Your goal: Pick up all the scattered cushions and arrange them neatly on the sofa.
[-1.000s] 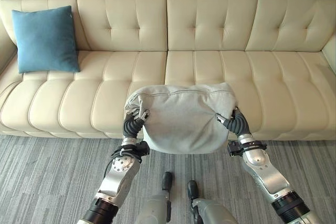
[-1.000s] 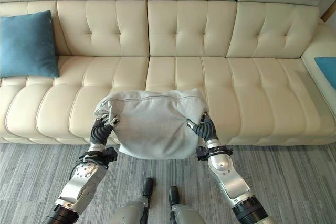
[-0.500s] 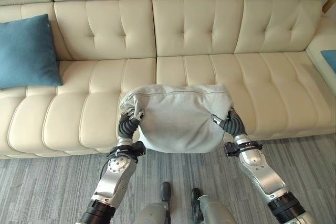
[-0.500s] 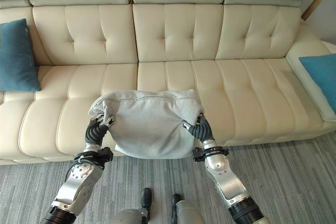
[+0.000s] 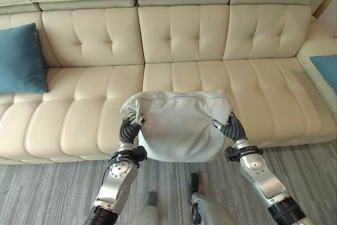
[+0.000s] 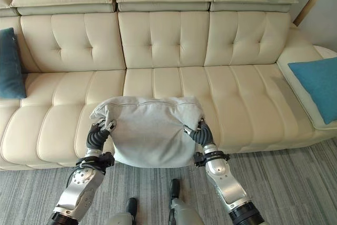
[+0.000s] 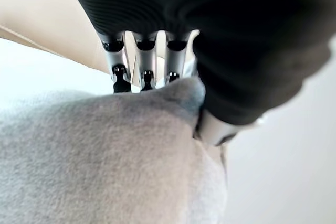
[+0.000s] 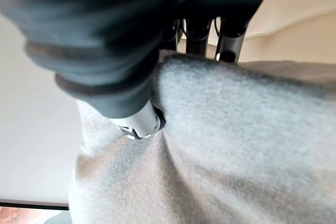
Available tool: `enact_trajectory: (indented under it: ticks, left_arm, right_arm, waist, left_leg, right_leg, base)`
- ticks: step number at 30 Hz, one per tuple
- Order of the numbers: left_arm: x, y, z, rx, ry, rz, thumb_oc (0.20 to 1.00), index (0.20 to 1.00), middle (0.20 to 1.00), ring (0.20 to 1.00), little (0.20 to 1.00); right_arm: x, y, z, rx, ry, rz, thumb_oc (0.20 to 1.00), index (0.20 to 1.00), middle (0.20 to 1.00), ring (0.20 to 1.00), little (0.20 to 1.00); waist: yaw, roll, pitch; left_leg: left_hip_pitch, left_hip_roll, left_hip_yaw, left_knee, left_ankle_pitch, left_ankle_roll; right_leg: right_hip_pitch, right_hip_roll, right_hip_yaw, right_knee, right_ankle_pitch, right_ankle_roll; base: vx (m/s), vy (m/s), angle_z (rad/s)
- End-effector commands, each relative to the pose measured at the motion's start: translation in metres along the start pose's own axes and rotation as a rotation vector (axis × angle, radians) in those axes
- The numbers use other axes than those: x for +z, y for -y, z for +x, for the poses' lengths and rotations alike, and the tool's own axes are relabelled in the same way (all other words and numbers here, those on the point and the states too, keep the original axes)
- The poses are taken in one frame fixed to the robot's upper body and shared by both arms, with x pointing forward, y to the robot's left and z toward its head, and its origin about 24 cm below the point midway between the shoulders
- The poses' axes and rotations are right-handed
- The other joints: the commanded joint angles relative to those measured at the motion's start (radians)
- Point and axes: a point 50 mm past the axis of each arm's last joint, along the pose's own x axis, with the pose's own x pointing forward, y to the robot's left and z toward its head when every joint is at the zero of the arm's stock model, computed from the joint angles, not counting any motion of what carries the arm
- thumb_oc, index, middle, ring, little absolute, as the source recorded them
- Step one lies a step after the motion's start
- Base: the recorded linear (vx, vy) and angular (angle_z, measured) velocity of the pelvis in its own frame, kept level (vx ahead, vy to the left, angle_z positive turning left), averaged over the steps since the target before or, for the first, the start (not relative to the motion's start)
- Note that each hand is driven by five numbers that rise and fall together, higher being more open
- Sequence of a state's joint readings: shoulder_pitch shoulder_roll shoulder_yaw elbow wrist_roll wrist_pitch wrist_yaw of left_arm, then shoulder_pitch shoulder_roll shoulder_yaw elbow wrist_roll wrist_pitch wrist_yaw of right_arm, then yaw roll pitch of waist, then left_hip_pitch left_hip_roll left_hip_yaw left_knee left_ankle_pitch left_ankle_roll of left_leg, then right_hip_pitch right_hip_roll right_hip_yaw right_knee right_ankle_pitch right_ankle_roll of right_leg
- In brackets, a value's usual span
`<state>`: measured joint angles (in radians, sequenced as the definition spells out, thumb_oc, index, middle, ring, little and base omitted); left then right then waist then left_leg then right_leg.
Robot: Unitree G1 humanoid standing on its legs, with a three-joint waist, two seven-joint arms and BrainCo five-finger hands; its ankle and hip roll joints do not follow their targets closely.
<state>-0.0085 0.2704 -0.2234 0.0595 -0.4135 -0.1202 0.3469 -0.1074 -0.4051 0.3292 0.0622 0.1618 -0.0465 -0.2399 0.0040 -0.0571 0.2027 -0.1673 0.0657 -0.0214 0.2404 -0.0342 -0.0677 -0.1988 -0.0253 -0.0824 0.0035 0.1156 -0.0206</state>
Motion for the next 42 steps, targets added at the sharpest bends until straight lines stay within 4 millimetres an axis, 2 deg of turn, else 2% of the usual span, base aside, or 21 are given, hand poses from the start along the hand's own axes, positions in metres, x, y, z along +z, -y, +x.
enact_trajectory:
  ticks: [1, 2, 3, 4, 10, 14, 17, 23, 24, 26, 27, 30, 31, 32, 35, 36, 37, 38, 39, 40, 42]
  left_arm:
    - [0.043, 0.002, 0.007, -0.037, 0.224, -0.035, 0.2, 0.2, 0.2, 0.2, 0.2]
    - [0.043, 0.002, 0.007, -0.038, 0.224, -0.035, 0.2, 0.2, 0.2, 0.2, 0.2]
    - [0.044, 0.001, 0.007, -0.036, 0.223, -0.026, 0.2, 0.2, 0.2, 0.2, 0.2]
    - [0.044, 0.001, 0.007, -0.034, 0.224, -0.022, 0.2, 0.2, 0.2, 0.2, 0.2]
    - [0.043, 0.0, 0.005, -0.046, 0.224, 0.0, 0.2, 0.2, 0.2, 0.2, 0.2]
    - [0.046, 0.001, 0.009, -0.039, 0.242, 0.039, 0.2, 0.2, 0.2, 0.2, 0.2]
    - [0.056, 0.008, 0.021, -0.03, 0.289, 0.075, 0.2, 0.2, 0.2, 0.2, 0.2]
    - [0.098, 0.028, 0.055, 0.012, 0.445, 0.133, 0.2, 0.2, 0.2, 0.2, 0.2]
    - [0.099, 0.028, 0.056, 0.012, 0.449, 0.133, 0.2, 0.2, 0.2, 0.2, 0.2]
    - [0.117, 0.036, 0.067, 0.023, 0.498, 0.151, 0.2, 0.2, 0.2, 0.2, 0.2]
    - [0.145, 0.048, 0.081, 0.033, 0.585, 0.205, 0.2, 0.2, 0.2, 0.2, 0.2]
    - [0.195, 0.062, 0.096, 0.056, 0.71, 0.236, 0.2, 0.2, 0.2, 0.2, 0.2]
    - [0.197, 0.063, 0.097, 0.056, 0.715, 0.236, 0.2, 0.2, 0.2, 0.2, 0.2]
    - [0.222, 0.061, 0.102, 0.1, 0.769, 0.253, 0.2, 0.2, 0.2, 0.2, 0.2]
    - [0.256, 0.058, 0.112, 0.154, 0.821, 0.316, 0.2, 0.2, 0.2, 0.2, 0.2]
    - [0.257, 0.058, 0.112, 0.153, 0.825, 0.315, 0.2, 0.2, 0.2, 0.2, 0.2]
    - [0.282, 0.054, 0.116, 0.198, 0.864, 0.387, 0.2, 0.2, 0.2, 0.2, 0.2]
    - [0.293, 0.054, 0.117, 0.212, 0.884, 0.408, 0.2, 0.2, 0.2, 0.2, 0.2]
    - [0.303, 0.052, 0.117, 0.234, 0.901, 0.428, 0.2, 0.2, 0.2, 0.2, 0.2]
    - [0.305, 0.052, 0.117, 0.234, 0.905, 0.428, 0.2, 0.2, 0.2, 0.2, 0.2]
    - [0.336, 0.044, 0.118, 0.337, 0.957, 0.594, 0.2, 0.2, 0.2, 0.2, 0.2]
  right_arm:
    - [0.048, 0.003, 0.007, -0.02, 0.25, 0.089, 0.2, 0.2, 0.2, 0.2, 0.2]
    - [0.048, 0.003, 0.007, -0.02, 0.249, 0.089, 0.2, 0.2, 0.2, 0.2, 0.2]
    - [0.048, 0.004, 0.007, -0.026, 0.252, 0.088, 0.2, 0.2, 0.2, 0.2, 0.2]
    - [0.048, 0.004, 0.007, -0.031, 0.25, 0.084, 0.2, 0.2, 0.2, 0.2, 0.2]
    - [0.046, 0.0, 0.006, -0.014, 0.243, 0.066, 0.2, 0.2, 0.2, 0.2, 0.2]
    - [0.053, -0.012, 0.015, 0.011, 0.264, 0.055, 0.2, 0.2, 0.2, 0.2, 0.2]
    - [0.068, -0.022, 0.031, 0.01, 0.305, 0.054, 0.2, 0.2, 0.2, 0.2, 0.2]
    - [0.123, -0.036, 0.07, -0.033, 0.436, 0.041, 0.2, 0.2, 0.2, 0.2, 0.2]
    - [0.124, -0.036, 0.07, -0.035, 0.44, 0.042, 0.2, 0.2, 0.2, 0.2, 0.2]
    - [0.146, -0.038, 0.08, -0.055, 0.49, 0.034, 0.2, 0.2, 0.2, 0.2, 0.2]
    - [0.167, -0.034, 0.094, -0.1, 0.524, 0.01, 0.2, 0.2, 0.2, 0.2, 0.2]
    - [0.2, -0.024, 0.113, -0.17, 0.559, -0.009, 0.2, 0.2, 0.2, 0.2, 0.2]
    - [0.202, -0.024, 0.114, -0.171, 0.563, -0.008, 0.2, 0.2, 0.2, 0.2, 0.2]
    - [0.216, -0.019, 0.121, -0.203, 0.572, -0.016, 0.2, 0.2, 0.2, 0.2, 0.2]
    - [0.236, -0.013, 0.131, -0.24, 0.577, -0.048, 0.2, 0.2, 0.2, 0.2, 0.2]
    - [0.237, -0.013, 0.132, -0.241, 0.58, -0.047, 0.2, 0.2, 0.2, 0.2, 0.2]
    - [0.244, -0.008, 0.138, -0.26, 0.564, -0.075, 0.2, 0.2, 0.2, 0.2, 0.2]
    - [0.251, -0.007, 0.141, -0.265, 0.566, -0.078, 0.2, 0.2, 0.2, 0.2, 0.2]
    - [0.254, -0.005, 0.143, -0.274, 0.559, -0.079, 0.2, 0.2, 0.2, 0.2, 0.2]
    - [0.255, -0.005, 0.143, -0.275, 0.563, -0.077, 0.2, 0.2, 0.2, 0.2, 0.2]
    - [0.264, 0.0, 0.149, -0.297, 0.555, -0.102, 0.2, 0.2, 0.2, 0.2, 0.2]
  waist:
    - [0.021, -0.022, -0.051]
    - [0.021, -0.023, -0.051]
    - [0.032, -0.01, -0.053]
    - [0.035, -0.005, -0.052]
    - [0.041, 0.004, -0.072]
    - [0.063, -0.02, -0.083]
    - [0.082, -0.038, -0.085]
    - [0.117, -0.067, -0.079]
    - [0.117, -0.067, -0.075]
    - [0.128, -0.076, -0.067]
    - [0.136, -0.087, -0.058]
    - [0.149, -0.098, -0.032]
    - [0.148, -0.099, -0.029]
    - [0.158, -0.102, -0.017]
    - [0.171, -0.105, -0.003]
    - [0.171, -0.106, -0.001]
    - [0.182, -0.106, 0.004]
    - [0.187, -0.107, 0.008]
    - [0.191, -0.108, 0.009]
    - [0.19, -0.109, 0.011]
    - [0.206, -0.111, 0.015]
  left_leg:
    - [-0.044, -0.093, -0.014, -0.031, -0.036, 0.025]
    - [-0.042, -0.094, -0.014, -0.035, -0.034, 0.025]
    - [-0.06, -0.081, -0.024, -0.115, 0.022, 0.02]
    - [-0.071, -0.078, -0.022, -0.138, 0.047, 0.017]
    - [-0.016, -0.068, -0.021, -0.238, 0.071, 0.02]
    - [0.016, -0.071, -0.008, -0.28, 0.067, 0.029]
    - [0.021, -0.072, -0.004, -0.293, 0.063, 0.033]
    - [0.024, -0.073, 0.001, -0.313, 0.063, 0.031]
    - [0.023, -0.073, 0.001, -0.313, 0.063, 0.03]
    - [0.018, -0.071, -0.002, -0.313, 0.065, 0.029]
    - [0.007, -0.07, -0.004, -0.314, 0.068, 0.026]
    - [-0.026, -0.069, -0.013, -0.311, 0.077, 0.022]
    - [-0.028, -0.069, -0.013, -0.311, 0.078, 0.022]
    - [-0.05, -0.072, -0.02, -0.305, 0.081, 0.02]
    - [-0.08, -0.075, -0.029, -0.293, 0.083, 0.018]
    - [-0.082, -0.075, -0.03, -0.292, 0.083, 0.018]
    - [-0.1, -0.077, -0.036, -0.287, 0.086, 0.015]
    - [-0.108, -0.077, -0.04, -0.285, 0.089, 0.012]
    - [-0.115, -0.079, -0.044, -0.285, 0.09, 0.011]
    - [-0.117, -0.079, -0.045, -0.285, 0.091, 0.011]
    - [-0.135, -0.08, -0.058, -0.285, 0.092, 0.005]
  right_leg:
    - [0.141, -0.022, 0.011, 0.013, -0.19, 0.084]
    - [0.141, -0.023, 0.011, 0.012, -0.19, 0.084]
    - [0.159, -0.008, 0.014, 0.007, -0.205, 0.08]
    - [0.169, -0.004, 0.017, 0.008, -0.217, 0.077]
    - [0.188, 0.001, 0.034, 0.004, -0.234, 0.077]
    - [0.183, -0.008, 0.046, -0.019, -0.22, 0.089]
    - [0.179, -0.012, 0.049, -0.03, -0.211, 0.096]
    - [0.169, -0.015, 0.048, -0.039, -0.199, 0.105]
    - [0.169, -0.015, 0.048, -0.039, -0.199, 0.105]
    - [0.162, -0.015, 0.044, -0.039, -0.196, 0.107]
    - [0.149, -0.013, 0.04, -0.039, -0.191, 0.112]
    - [0.118, -0.009, 0.032, -0.035, -0.18, 0.12]
    - [0.116, -0.009, 0.031, -0.035, -0.18, 0.12]
    - [0.1, -0.008, 0.025, -0.031, -0.175, 0.126]
    - [0.077, -0.008, 0.014, -0.027, -0.171, 0.132]
    - [0.076, -0.008, 0.013, -0.027, -0.171, 0.132]
    - [0.065, -0.008, 0.004, -0.025, -0.168, 0.136]
    - [0.059, -0.009, 0.0, -0.025, -0.167, 0.137]
    - [0.053, -0.008, -0.004, -0.024, -0.165, 0.138]
    - [0.051, -0.007, -0.005, -0.024, -0.165, 0.138]
    - [0.041, -0.008, -0.022, -0.023, -0.167, 0.143]
  base:
    - [0.12, 0.003, 0.15]
    - [0.24, 0.038, 0.04]
    - [0.16, 0.056, -0.08]
    - [0.16, 0.056, -0.01]
    - [0.16, 0.112, -0.21]
    - [0.12, 0.101, 0.1]
    - [0.08, 0.051, 0.1]
    - [0.03, 0.016, 0.08]
    - [0.01, -0.009, 0.06]
    - [0.0, -0.002, 0.02]
    - [-0.05, -0.03, 0.0]
    - [-0.07, -0.034, 0.07]
    - [-0.05, -0.029, 0.18]
    - [-0.04, -0.021, 0.12]
    - [-0.03, -0.017, 0.08]
    - [0.0, -0.02, 0.1]
    - [0.0, -0.024, 0.17]
    - [0.0, -0.032, 0.2]
    - [-0.01, -0.017, 0.28]
    - [0.01, -0.023, 0.29]
    - [0.03, -0.027, 0.23]
